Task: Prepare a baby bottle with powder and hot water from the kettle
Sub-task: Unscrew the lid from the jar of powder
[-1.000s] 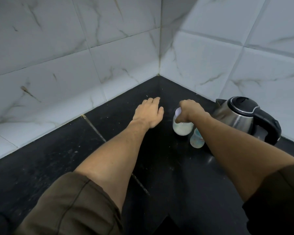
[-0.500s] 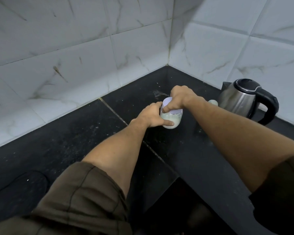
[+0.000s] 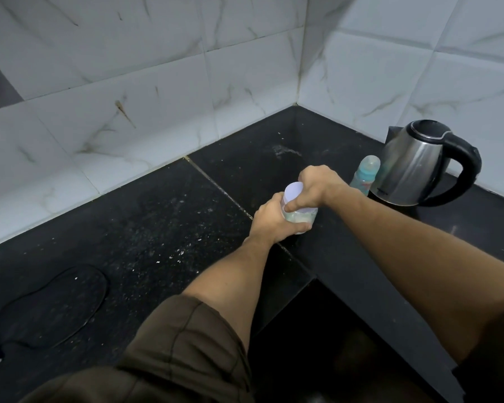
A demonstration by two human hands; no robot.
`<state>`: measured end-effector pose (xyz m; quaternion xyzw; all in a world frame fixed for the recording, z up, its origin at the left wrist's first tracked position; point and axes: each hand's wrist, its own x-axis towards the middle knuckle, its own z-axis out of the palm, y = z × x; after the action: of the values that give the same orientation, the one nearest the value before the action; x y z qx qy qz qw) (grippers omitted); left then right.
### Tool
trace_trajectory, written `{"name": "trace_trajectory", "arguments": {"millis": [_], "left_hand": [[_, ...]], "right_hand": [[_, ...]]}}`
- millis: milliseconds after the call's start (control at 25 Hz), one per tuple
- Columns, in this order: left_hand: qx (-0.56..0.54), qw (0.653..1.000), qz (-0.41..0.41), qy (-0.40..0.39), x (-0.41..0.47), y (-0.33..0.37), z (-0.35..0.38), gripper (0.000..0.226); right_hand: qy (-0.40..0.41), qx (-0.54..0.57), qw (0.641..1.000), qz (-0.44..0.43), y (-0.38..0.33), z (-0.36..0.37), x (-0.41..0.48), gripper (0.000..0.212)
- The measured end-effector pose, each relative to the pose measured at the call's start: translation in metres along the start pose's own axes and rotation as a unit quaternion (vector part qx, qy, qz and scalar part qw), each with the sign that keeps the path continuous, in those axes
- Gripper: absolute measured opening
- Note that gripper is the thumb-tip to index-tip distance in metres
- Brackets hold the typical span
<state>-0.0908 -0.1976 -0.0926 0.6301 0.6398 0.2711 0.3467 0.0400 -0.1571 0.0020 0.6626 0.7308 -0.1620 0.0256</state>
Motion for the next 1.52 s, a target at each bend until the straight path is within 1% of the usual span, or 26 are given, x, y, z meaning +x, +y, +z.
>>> {"name": "trace_trajectory", "arguments": {"millis": [240,400,560,720,800,920,1000,1080,1120,1200,1240,1320,1360,1440,1480,1520], "left_hand": [[0.003,1.000,-0.024,0.007,-0.014,-0.007,0.015,0.088],[0.002,0.999,-0.033,0.006,-0.011,-0.015,0.019,0.085],[0.011,1.000,-0.026,0.009,-0.006,-0.019,0.018,0.083],[0.023,0.999,-0.020,0.013,-0.002,-0.025,0.020,0.084],[0.038,0.999,-0.006,0.000,0.002,-0.025,0.018,0.086],[0.068,0.997,0.005,-0.048,0.007,-0.023,0.012,0.091],[0.063,0.996,-0.004,-0.061,0.009,-0.021,0.010,0.092],[0.060,0.996,-0.010,-0.062,0.010,-0.019,0.009,0.091],[0.061,0.996,-0.009,-0.063,0.010,-0.019,0.010,0.090],[0.057,0.996,-0.006,-0.066,0.010,-0.019,0.010,0.091],[0.053,0.996,-0.007,-0.068,0.009,-0.019,0.010,0.092],[0.051,0.996,-0.010,-0.071,0.009,-0.020,0.009,0.092],[0.055,0.996,-0.010,-0.074,0.009,-0.020,0.008,0.091],[0.070,0.994,-0.008,-0.079,0.010,-0.019,0.006,0.090],[0.077,0.994,-0.005,-0.081,0.011,-0.017,0.005,0.090],[0.084,0.993,-0.002,-0.084,0.012,-0.016,0.005,0.088]], "right_hand": [[-0.011,0.001,1.000,-0.019,0.013,0.020,-0.010,0.060],[-0.004,0.018,0.999,-0.038,0.014,0.024,-0.008,0.061],[0.000,0.038,0.998,-0.056,0.019,0.023,-0.008,0.067],[-0.005,0.023,0.996,-0.089,0.022,0.024,-0.005,0.061],[-0.030,-0.018,0.992,-0.122,0.022,0.019,-0.004,0.062],[-0.090,-0.096,0.976,-0.171,0.021,0.010,0.002,0.075],[-0.126,-0.125,0.968,-0.175,0.021,0.007,0.004,0.093],[-0.118,-0.109,0.975,-0.153,0.020,0.006,0.005,0.106],[-0.096,-0.088,0.983,-0.129,0.019,0.004,0.005,0.108],[-0.044,-0.073,0.994,-0.070,0.013,0.001,0.002,0.103],[-0.029,-0.081,0.995,-0.044,0.009,0.000,0.000,0.096],[-0.016,-0.102,0.995,-0.017,0.000,0.001,-0.004,0.075],[-0.015,-0.107,0.994,-0.014,-0.002,0.002,-0.005,0.068],[-0.024,-0.105,0.994,-0.024,-0.004,0.005,-0.007,0.059],[-0.033,-0.101,0.994,-0.038,-0.004,0.005,-0.007,0.058],[-0.048,-0.105,0.992,-0.058,-0.004,0.004,-0.007,0.061]]}}
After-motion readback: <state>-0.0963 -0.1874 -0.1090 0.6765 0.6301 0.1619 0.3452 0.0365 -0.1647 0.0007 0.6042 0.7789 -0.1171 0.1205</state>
